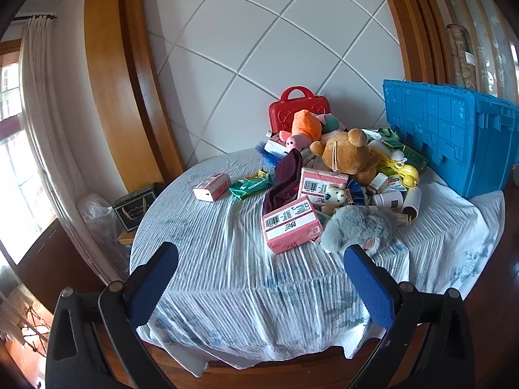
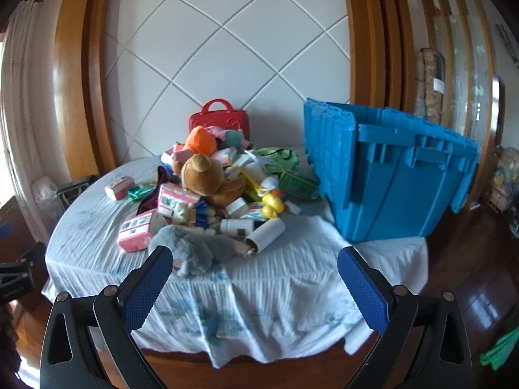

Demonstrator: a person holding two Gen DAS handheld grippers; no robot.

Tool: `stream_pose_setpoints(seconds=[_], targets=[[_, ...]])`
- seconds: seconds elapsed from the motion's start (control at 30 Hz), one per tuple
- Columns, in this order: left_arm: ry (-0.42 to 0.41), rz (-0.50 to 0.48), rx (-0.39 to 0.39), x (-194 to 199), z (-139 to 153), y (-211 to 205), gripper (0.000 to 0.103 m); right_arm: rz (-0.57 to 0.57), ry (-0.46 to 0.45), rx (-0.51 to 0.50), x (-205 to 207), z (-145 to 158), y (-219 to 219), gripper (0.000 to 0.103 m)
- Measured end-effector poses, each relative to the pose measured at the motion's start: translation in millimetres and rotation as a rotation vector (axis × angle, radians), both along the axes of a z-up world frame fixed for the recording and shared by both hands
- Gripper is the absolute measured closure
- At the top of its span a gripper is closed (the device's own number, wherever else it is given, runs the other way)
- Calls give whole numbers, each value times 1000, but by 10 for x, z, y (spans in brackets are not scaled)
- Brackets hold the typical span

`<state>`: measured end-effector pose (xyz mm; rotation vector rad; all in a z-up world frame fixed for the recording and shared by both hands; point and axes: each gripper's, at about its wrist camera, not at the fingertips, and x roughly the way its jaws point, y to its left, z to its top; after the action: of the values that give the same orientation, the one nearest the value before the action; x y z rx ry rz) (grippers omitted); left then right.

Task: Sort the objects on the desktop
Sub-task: 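Move both tools toward the pink-and-white tissue pack and grey plush toy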

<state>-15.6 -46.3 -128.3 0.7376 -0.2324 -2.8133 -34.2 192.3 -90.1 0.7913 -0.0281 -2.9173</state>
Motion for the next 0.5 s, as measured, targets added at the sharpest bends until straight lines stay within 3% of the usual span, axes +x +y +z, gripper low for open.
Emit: stream_pose_setpoints(seconds=[0.3,0.5], targets=[[-71,-86,15,-825,-335,-281,0,193,29,-16,-664,-287,-666,0],[-110,-229,-10,-1336,-504,-455,0,326,-70,13,-1248,-554,-1057,0]])
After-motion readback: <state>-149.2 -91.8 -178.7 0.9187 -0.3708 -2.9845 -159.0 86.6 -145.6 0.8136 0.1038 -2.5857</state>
